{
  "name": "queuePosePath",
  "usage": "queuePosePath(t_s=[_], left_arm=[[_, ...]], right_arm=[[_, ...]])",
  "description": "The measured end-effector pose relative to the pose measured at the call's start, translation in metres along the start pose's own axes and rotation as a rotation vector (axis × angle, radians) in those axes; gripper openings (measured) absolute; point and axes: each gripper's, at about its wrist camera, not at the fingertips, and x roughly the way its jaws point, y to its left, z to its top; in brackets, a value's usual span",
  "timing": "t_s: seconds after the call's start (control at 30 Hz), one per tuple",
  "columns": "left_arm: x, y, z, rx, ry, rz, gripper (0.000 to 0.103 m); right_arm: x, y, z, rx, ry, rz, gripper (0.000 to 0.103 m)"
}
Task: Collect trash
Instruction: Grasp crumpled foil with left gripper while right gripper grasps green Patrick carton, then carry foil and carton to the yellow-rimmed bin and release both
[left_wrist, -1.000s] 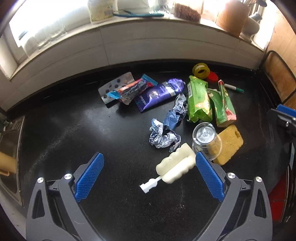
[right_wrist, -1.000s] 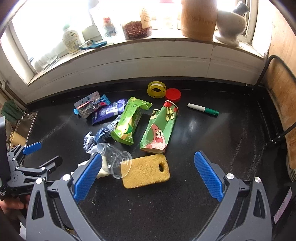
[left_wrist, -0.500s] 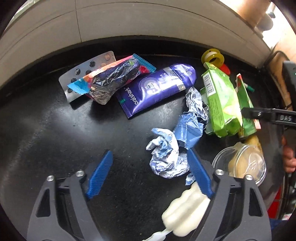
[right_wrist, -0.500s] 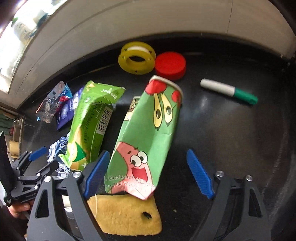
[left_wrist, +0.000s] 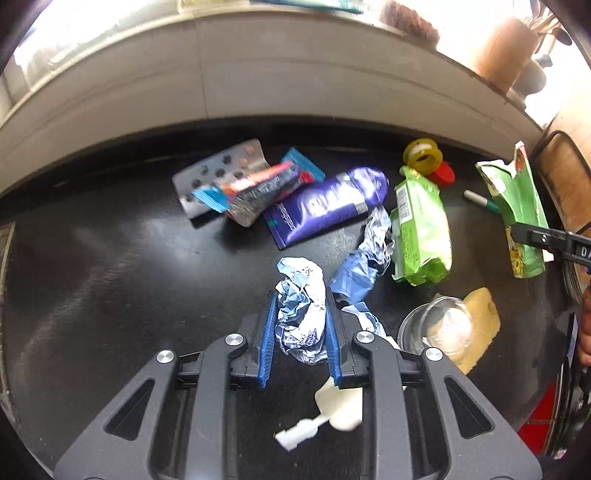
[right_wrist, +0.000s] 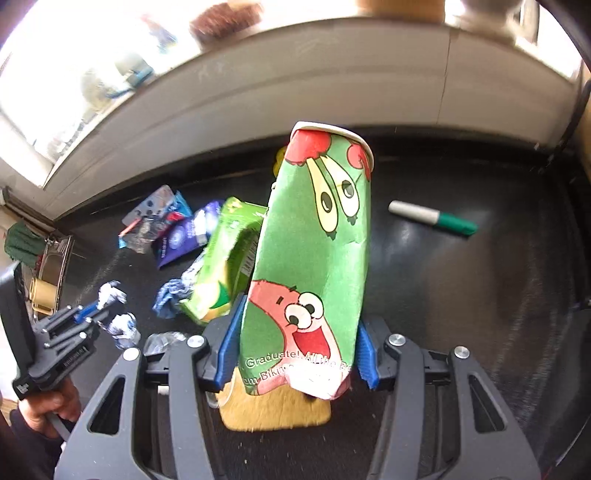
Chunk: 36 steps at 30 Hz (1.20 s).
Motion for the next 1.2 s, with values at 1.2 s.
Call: queuePosePath(t_s=[1.2], left_arm=[[-0.180,0.184,-0.252,-0.565,-0.105,0.335,0.023]], right_arm=[[-0.014,0.334,-0.148,-0.690,0.123,0.441,0.052]])
